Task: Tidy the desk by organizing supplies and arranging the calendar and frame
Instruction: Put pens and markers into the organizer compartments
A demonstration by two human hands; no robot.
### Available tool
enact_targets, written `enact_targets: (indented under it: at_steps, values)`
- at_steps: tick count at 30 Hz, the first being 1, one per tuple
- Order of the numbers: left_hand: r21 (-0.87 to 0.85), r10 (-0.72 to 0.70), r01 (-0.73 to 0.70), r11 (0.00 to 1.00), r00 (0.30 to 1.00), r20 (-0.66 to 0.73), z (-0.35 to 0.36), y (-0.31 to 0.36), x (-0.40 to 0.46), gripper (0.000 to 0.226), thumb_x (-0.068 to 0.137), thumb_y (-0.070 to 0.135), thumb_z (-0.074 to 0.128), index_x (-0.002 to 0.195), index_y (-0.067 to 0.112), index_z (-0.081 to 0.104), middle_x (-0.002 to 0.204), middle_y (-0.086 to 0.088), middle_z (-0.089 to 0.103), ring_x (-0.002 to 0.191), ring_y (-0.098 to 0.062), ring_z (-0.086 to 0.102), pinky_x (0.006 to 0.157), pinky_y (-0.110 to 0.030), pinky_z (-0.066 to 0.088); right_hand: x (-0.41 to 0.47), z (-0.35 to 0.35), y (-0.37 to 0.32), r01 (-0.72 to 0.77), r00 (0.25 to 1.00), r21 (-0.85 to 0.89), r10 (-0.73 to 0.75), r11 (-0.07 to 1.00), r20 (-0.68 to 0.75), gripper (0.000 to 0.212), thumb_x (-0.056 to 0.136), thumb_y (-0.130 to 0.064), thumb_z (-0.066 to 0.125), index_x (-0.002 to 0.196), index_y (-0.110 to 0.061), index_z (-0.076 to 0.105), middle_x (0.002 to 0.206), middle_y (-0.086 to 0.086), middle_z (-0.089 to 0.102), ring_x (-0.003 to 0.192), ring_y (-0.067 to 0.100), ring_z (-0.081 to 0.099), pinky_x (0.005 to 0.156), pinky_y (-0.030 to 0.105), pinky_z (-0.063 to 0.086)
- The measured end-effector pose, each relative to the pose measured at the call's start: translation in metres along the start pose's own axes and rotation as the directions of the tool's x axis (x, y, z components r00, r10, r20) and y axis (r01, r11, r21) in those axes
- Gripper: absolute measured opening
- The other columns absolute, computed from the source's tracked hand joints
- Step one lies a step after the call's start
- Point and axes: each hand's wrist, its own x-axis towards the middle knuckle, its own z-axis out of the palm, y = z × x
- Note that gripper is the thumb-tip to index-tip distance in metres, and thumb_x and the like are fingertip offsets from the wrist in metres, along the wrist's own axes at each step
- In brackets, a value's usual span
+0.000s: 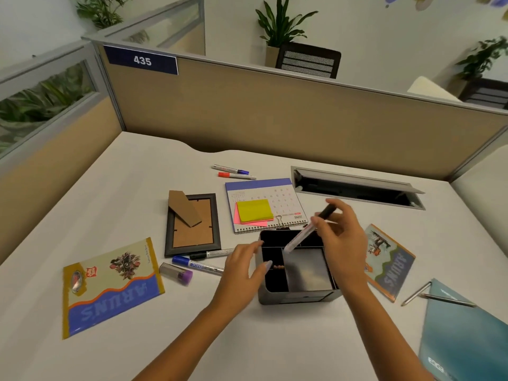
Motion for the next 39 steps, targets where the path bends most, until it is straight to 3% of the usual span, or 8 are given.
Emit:
enact_targets:
  at_steps: [3, 6, 10, 13, 16, 30, 35, 39]
  values:
    - [0.209, -0.038, 0.03, 0.977, 0.999, 0.033, 0.016, -0.01, 0.004, 0.067, 0.091, 0.047, 0.049, 0.147, 0.03, 0.017, 0.15, 0.008, 0.024, 0.137, -0.014, 0.021, 0.107, -0.035, 0.027, 0.02, -0.024, 0.019, 0.068, 0.99, -0.108, -0.08, 0.992, -0.115, 0.03, 0.086, -0.009, 0.063, 0.113, -0.019, 0.055, 0.095, 0.001, 0.066, 0.084, 0.009, 0.067, 0.067, 0.016, 0.053]
    - [0.412, -0.102, 0.054, 0.909, 0.99, 0.094, 0.032, -0.018, 0.002, 0.074, 0.092, 0.053, 0.041, 0.149, 0.028, 0.0, 0.156, 0.007, 0.008, 0.143, -0.017, 0.008, 0.109, -0.045, 0.023, 0.037, -0.041, 0.049, 0.135, 0.982, -0.285, -0.166, 0.949, -0.09, 0.028, 0.087, -0.008, 0.063, 0.114, -0.012, 0.058, 0.1, 0.006, 0.063, 0.083, 0.014, 0.063, 0.073, 0.017, 0.053]
    - [0.447, -0.102, 0.058, 0.893, 0.992, 0.075, 0.042, -0.026, 0.0, 0.068, 0.096, 0.045, 0.034, 0.148, 0.03, -0.006, 0.156, 0.006, 0.011, 0.142, -0.014, 0.01, 0.107, -0.043, 0.025, 0.049, -0.051, 0.085, 0.228, 0.972, -0.461, -0.224, 0.858, 0.064, 0.023, 0.084, -0.006, 0.065, 0.108, -0.006, 0.063, 0.097, 0.011, 0.063, 0.084, 0.022, 0.062, 0.076, 0.034, 0.054]
    - [0.448, -0.088, 0.044, 0.893, 0.993, 0.079, 0.041, -0.03, -0.001, 0.066, 0.096, 0.045, 0.032, 0.147, 0.033, -0.008, 0.155, 0.009, 0.011, 0.141, -0.012, 0.011, 0.107, -0.041, 0.025, 0.053, -0.05, 0.1, 0.279, 0.959, -0.527, -0.206, 0.803, 0.194, 0.021, 0.085, -0.005, 0.064, 0.106, -0.005, 0.065, 0.099, 0.013, 0.066, 0.085, 0.027, 0.064, 0.075, 0.028, 0.049]
    - [0.456, -0.098, 0.047, 0.889, 0.991, 0.089, 0.041, -0.031, -0.001, 0.066, 0.096, 0.046, 0.031, 0.147, 0.034, -0.011, 0.155, 0.009, 0.01, 0.142, -0.011, 0.01, 0.107, -0.042, 0.024, 0.052, -0.046, 0.108, 0.248, 0.961, -0.577, -0.122, 0.778, 0.248, 0.025, 0.087, -0.01, 0.062, 0.112, -0.009, 0.062, 0.1, 0.012, 0.067, 0.087, 0.027, 0.065, 0.075, 0.034, 0.051]
    - [0.445, -0.105, 0.052, 0.894, 0.99, 0.094, 0.042, -0.03, -0.001, 0.065, 0.097, 0.045, 0.031, 0.147, 0.035, -0.008, 0.154, 0.008, 0.016, 0.14, -0.013, 0.015, 0.106, -0.043, 0.026, 0.049, -0.035, 0.112, -0.112, 0.986, -0.542, 0.162, 0.833, 0.045, 0.028, 0.088, -0.021, 0.061, 0.111, -0.005, 0.059, 0.101, 0.018, 0.07, 0.088, 0.03, 0.065, 0.068, 0.028, 0.046]
    - [0.452, -0.113, 0.054, 0.89, 0.988, 0.104, 0.042, -0.031, -0.001, 0.065, 0.097, 0.047, 0.03, 0.147, 0.035, -0.01, 0.155, 0.008, 0.014, 0.14, -0.013, 0.015, 0.105, -0.044, 0.026, 0.046, -0.035, 0.11, -0.154, 0.979, -0.514, 0.2, 0.844, 0.035, 0.041, 0.093, -0.035, 0.051, 0.122, -0.007, 0.054, 0.111, 0.017, 0.066, 0.098, 0.03, 0.063, 0.077, 0.03, 0.044]
    - [0.396, -0.093, 0.041, 0.917, 0.989, 0.111, 0.042, -0.033, -0.003, 0.064, 0.095, 0.055, 0.025, 0.146, 0.037, -0.009, 0.155, 0.01, 0.014, 0.141, -0.012, 0.015, 0.107, -0.046, 0.024, 0.038, -0.032, 0.102, -0.199, 0.979, -0.359, 0.169, 0.912, -0.115, 0.044, 0.097, -0.041, 0.038, 0.127, -0.01, 0.047, 0.122, 0.012, 0.058, 0.112, 0.027, 0.054, 0.091, 0.038, 0.042]
